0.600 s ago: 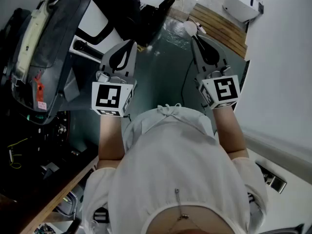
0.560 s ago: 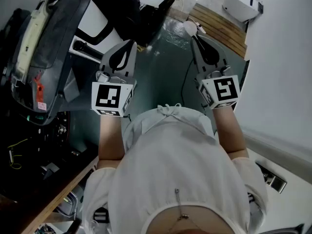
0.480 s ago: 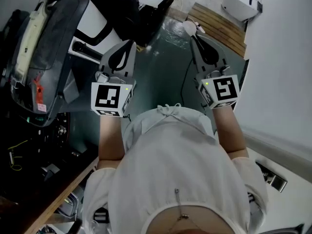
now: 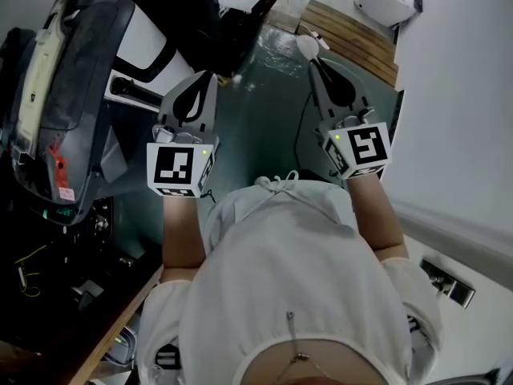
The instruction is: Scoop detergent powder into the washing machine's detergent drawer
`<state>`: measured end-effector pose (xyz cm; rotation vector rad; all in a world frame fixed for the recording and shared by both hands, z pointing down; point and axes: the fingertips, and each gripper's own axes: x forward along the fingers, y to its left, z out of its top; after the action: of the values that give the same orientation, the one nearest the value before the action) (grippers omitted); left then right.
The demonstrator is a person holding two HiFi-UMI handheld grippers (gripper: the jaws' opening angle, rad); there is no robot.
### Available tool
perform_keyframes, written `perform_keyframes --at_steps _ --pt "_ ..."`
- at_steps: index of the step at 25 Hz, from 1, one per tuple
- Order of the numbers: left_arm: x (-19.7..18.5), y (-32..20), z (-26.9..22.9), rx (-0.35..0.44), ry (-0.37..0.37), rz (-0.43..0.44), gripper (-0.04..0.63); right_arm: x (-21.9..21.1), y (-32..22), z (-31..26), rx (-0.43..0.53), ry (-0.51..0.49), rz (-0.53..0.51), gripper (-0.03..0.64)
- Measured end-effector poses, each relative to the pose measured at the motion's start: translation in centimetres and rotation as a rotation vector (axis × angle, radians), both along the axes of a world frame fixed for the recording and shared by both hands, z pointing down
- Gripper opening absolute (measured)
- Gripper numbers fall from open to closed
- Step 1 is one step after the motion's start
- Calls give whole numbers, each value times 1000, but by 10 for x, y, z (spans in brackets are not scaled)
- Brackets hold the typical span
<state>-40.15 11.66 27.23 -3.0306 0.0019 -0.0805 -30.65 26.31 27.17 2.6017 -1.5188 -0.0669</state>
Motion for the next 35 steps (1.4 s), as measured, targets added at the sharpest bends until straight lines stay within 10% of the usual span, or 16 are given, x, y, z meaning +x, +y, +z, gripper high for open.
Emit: perform_keyframes --at_steps 10,35 --pt "47 -14 18 -12 -31 -33 23 55 -17 20 -21 -22 -26 9" --pt "326 -33 26 -22 -62 -455 23 387 -91 24 -50 -61 -453 9"
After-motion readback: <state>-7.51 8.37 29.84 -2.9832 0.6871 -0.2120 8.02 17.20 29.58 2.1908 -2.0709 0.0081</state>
